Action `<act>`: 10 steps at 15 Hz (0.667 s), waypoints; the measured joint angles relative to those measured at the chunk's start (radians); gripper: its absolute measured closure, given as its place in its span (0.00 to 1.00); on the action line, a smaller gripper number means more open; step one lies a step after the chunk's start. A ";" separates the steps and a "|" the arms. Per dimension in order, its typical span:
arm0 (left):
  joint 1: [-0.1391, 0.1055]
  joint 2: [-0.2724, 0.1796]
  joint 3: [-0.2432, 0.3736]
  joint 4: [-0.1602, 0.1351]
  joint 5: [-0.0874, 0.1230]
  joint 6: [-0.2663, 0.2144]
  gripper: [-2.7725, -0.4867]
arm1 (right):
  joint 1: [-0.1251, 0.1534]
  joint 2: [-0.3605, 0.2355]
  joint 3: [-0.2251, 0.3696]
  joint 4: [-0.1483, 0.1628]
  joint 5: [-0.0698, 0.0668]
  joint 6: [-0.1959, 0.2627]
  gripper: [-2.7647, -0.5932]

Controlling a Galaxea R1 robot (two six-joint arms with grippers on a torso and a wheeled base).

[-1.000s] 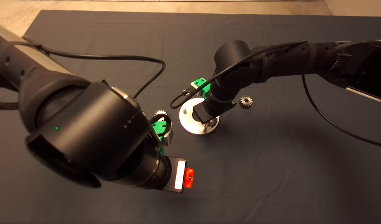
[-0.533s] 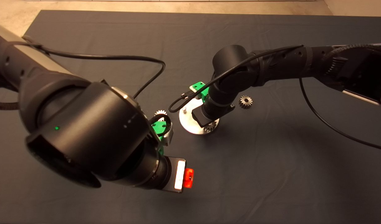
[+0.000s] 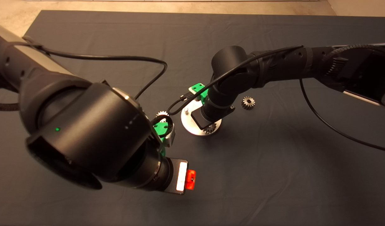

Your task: Install three planetary gears onto the carrier pins

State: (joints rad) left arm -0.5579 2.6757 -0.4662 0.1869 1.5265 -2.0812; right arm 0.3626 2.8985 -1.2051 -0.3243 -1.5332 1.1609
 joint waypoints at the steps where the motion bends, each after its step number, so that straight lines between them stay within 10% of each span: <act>1: 0.000 0.000 0.000 0.000 0.000 0.000 0.00 | 0.000 0.000 0.000 0.000 0.000 0.000 0.78; 10: 0.000 0.000 0.000 0.000 0.000 0.000 0.00 | -0.007 0.003 0.000 0.000 0.001 0.000 0.78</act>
State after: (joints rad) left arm -0.5579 2.6757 -0.4662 0.1866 1.5264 -2.0815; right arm 0.3560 2.9014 -1.2051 -0.3243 -1.5326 1.1609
